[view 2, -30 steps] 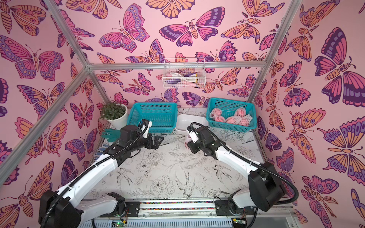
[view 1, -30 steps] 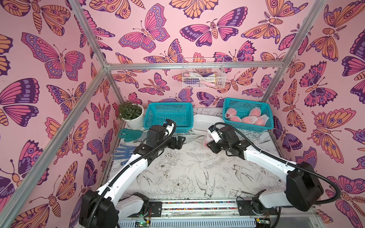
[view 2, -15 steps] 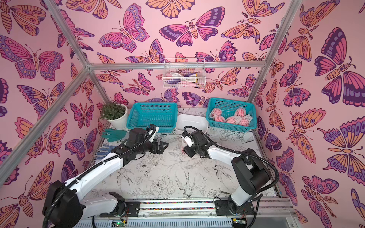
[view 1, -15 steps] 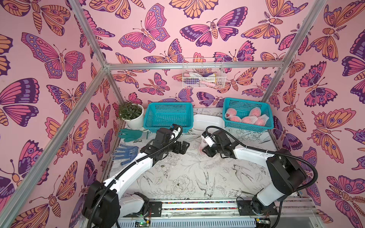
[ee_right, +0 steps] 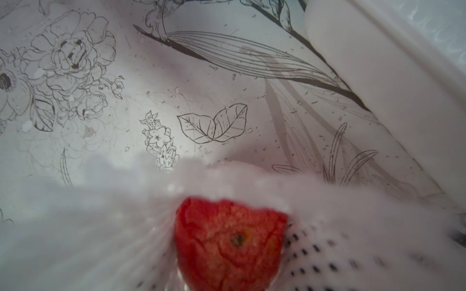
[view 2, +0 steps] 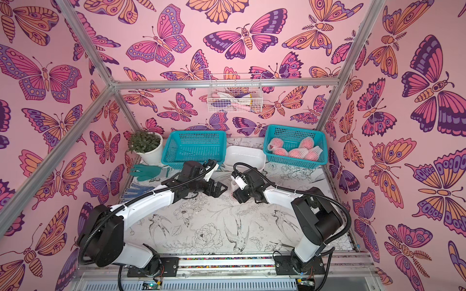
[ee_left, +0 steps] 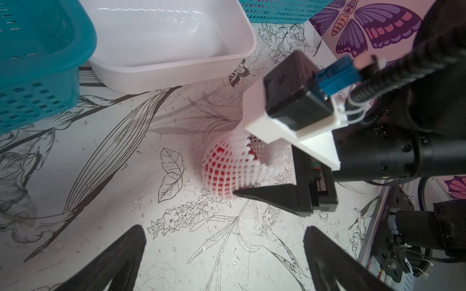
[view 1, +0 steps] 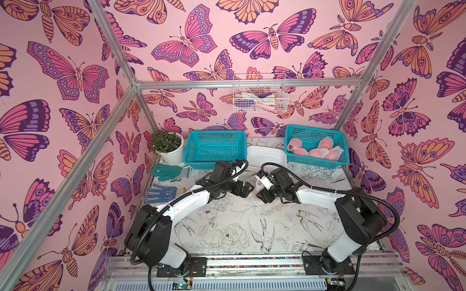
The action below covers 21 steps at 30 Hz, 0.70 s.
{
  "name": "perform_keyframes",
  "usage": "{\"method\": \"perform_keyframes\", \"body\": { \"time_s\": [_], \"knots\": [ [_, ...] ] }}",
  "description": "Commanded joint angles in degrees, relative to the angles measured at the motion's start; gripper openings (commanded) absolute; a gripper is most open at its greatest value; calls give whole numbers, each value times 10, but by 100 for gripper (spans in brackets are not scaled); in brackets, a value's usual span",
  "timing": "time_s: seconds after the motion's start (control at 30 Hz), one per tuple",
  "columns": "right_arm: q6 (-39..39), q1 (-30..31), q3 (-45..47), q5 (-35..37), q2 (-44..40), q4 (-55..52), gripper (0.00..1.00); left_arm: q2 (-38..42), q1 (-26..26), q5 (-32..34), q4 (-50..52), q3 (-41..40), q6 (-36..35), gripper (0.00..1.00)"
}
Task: Remove foam nets from apples
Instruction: Place the apple at the center of the board.
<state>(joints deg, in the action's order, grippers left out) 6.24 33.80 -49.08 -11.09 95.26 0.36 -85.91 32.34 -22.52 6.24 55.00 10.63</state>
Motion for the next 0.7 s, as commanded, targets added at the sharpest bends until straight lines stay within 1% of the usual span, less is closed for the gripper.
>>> {"method": "perform_keyframes", "body": {
  "time_s": [0.0,0.1,0.37,0.67],
  "knots": [
    [3,4,14,-11,-8,15,77,-15,4,-26,-8,15,-10,100],
    [4,3,22,-13,-16,26,83,-25,5,-37,-11,19,-10,100],
    [-12,-9,41,-24,-34,60,86,-66,13,-53,-11,47,-18,99],
    [-7,-15,57,-42,-48,76,88,-116,22,-51,-13,91,-26,89]
  ]
}}
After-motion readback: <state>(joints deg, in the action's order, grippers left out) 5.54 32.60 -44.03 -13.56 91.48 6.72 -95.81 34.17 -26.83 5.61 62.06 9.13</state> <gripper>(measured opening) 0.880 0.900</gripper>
